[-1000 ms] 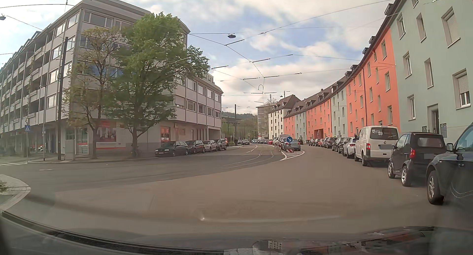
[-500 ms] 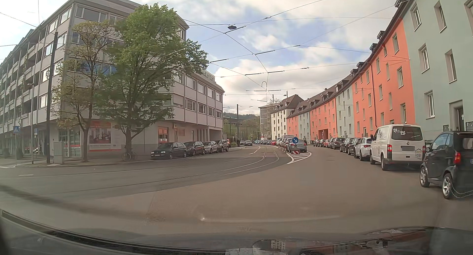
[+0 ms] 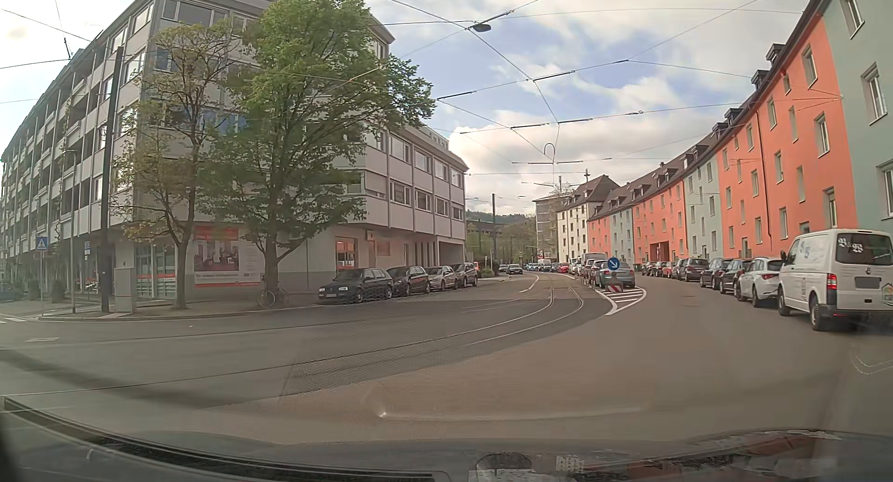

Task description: Follow the waypoints while adhering to traffic rules and regulations

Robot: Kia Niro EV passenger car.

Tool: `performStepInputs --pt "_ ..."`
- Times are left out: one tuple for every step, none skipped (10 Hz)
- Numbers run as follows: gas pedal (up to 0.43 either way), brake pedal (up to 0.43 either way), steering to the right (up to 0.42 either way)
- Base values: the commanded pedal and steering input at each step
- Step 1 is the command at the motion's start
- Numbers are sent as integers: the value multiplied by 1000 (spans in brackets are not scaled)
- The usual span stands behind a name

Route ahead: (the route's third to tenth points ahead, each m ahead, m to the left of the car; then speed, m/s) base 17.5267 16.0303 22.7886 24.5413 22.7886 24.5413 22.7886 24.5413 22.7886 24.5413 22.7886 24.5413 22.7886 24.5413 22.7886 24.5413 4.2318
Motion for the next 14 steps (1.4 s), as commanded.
performStepInputs --pt "47 0 -267" --pt "47 0 -282" --pt "47 0 -298" --pt "47 0 -306" --pt "47 0 -317" --pt "47 0 -327" --pt "47 0 -341" --pt "47 0 -358" --pt "47 0 -371" --pt "47 0 -381" --pt "47 0 -386" --pt "39 0 -387" --pt "20 0 -387" --pt "8 0 -387"
